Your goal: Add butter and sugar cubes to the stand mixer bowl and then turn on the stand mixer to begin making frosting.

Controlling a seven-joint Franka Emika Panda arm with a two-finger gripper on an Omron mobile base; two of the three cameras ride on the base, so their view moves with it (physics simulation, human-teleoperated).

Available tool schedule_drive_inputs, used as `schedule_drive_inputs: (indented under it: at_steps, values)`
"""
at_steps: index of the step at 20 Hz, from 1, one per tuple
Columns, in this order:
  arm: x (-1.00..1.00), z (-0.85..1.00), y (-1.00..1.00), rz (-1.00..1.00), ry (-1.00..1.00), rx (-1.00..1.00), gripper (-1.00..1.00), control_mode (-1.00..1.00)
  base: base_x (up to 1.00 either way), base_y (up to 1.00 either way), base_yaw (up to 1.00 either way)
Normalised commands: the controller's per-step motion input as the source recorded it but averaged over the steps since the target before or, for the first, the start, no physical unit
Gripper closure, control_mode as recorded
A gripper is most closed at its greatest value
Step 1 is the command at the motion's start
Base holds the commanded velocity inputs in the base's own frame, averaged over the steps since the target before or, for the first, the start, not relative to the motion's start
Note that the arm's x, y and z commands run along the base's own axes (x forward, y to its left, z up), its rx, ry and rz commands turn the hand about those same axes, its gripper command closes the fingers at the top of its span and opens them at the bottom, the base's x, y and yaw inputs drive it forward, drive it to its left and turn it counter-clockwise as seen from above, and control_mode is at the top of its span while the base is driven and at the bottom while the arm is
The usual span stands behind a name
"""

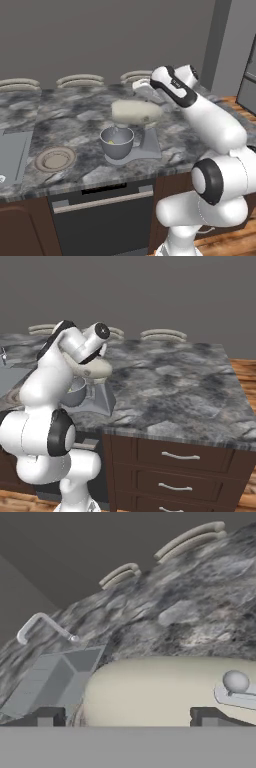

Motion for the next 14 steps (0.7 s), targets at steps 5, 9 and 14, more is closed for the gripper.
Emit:
schedule_drive_inputs:
  at_steps: [5, 9, 14]
  values:
    - [0.0, -0.54, 0.74, 0.0, 0.0, -0.29, -1.0, -1.0, 0.0, 0.0, 0.0]
    - [0.0, -0.67, 0.49, -0.01, 0.0, -0.28, -1.0, -1.0, 0.0, 0.0, 0.0]
    - [0.06, -0.62, 0.4, -0.05, 0.0, -0.26, -1.0, -1.0, 0.0, 0.0, 0.0]
